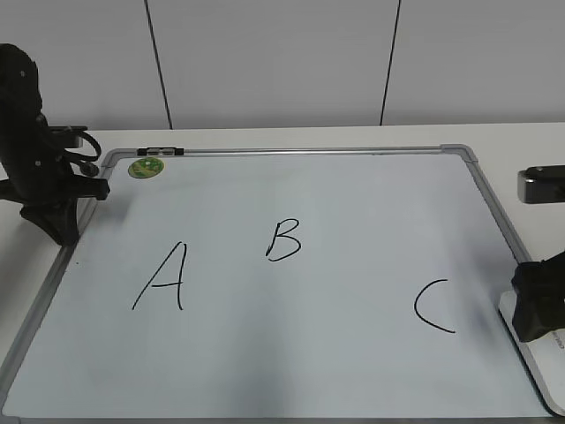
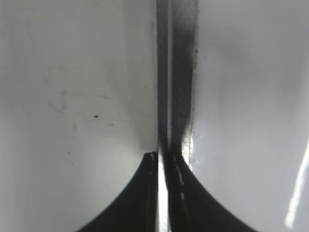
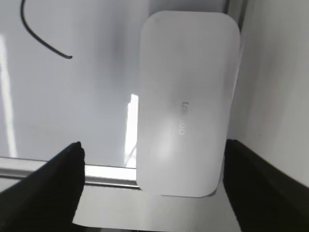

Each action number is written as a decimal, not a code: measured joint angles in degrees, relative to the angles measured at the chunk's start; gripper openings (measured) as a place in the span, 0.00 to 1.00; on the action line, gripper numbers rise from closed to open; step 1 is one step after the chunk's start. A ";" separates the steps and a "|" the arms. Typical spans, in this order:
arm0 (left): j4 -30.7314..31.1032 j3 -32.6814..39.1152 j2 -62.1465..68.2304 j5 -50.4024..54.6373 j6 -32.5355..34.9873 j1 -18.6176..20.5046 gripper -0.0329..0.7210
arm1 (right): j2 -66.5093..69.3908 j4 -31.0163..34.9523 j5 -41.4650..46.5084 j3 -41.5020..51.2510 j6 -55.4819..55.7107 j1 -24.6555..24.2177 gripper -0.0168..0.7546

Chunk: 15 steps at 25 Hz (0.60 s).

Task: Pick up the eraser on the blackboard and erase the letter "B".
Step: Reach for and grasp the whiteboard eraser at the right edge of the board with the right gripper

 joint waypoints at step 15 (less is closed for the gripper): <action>0.00 0.00 0.00 0.00 0.00 0.00 0.07 | 7.43 -5.61 -4.43 -0.22 7.61 -0.65 0.87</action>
